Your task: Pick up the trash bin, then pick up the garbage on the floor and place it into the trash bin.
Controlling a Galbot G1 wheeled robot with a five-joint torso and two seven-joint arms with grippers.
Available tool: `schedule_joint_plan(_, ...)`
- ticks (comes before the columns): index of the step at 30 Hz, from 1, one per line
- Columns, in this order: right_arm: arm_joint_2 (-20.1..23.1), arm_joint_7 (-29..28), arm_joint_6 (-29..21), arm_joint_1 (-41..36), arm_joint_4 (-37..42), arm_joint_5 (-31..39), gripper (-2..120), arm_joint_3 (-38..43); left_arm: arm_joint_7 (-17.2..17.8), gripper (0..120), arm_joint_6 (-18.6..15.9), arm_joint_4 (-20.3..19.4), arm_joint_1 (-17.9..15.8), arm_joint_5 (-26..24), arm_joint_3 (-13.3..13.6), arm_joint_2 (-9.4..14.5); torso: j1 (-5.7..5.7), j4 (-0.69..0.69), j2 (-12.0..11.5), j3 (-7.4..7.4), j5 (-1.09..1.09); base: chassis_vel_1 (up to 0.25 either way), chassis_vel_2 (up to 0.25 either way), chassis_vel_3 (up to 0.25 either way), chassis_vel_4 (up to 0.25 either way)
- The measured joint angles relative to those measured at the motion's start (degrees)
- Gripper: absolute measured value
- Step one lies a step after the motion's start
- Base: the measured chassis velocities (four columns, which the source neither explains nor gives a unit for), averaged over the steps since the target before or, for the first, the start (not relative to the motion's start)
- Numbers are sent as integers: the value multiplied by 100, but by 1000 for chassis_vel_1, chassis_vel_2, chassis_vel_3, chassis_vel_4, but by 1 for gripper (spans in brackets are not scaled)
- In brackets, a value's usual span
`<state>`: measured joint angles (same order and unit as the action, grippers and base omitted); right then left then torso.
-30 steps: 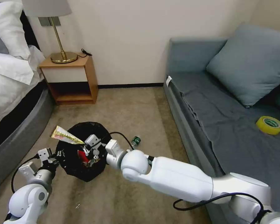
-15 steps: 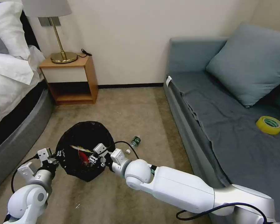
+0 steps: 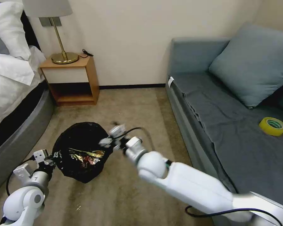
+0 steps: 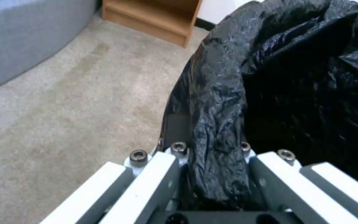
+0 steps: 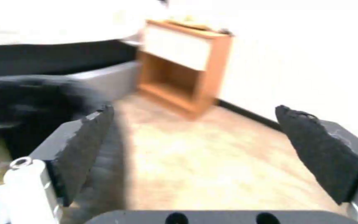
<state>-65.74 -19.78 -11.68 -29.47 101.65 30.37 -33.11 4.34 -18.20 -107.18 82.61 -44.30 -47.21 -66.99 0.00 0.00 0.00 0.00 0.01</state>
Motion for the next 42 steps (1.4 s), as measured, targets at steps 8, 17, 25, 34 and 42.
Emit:
schedule_joint_plan(8,1010,-248,-128,-1042,758,-288,100,1357,-26,4,20,27,-77,199,-81,31,0,-2,0,0,2,0,0,0,0)
schedule_joint_plan(17,1115,-512,-335,-2690,1554,-808,100,2484,-13,4,31,-86,-36,432,-186,-41,0,-1,0,0,1,0,0,0,0)
schedule_joint_plan(25,1054,-294,-273,-4396,2181,-1634,100,3854,-4,4,33,-227,125,425,-439,-62,0,0,0,-1,1,0,0,0,0)
schedule_joint_plan(34,337,34,384,-6128,2484,-2769,100,4744,5,4,33,-276,164,403,-541,-79,-1,-1,1,-2,-1,0,0,0,0)
schedule_joint_plan(42,45,215,687,-6207,2457,-2964,100,4637,69,4,15,-362,125,423,-418,-130,0,0,0,-1,-1,-1,1,6,0)
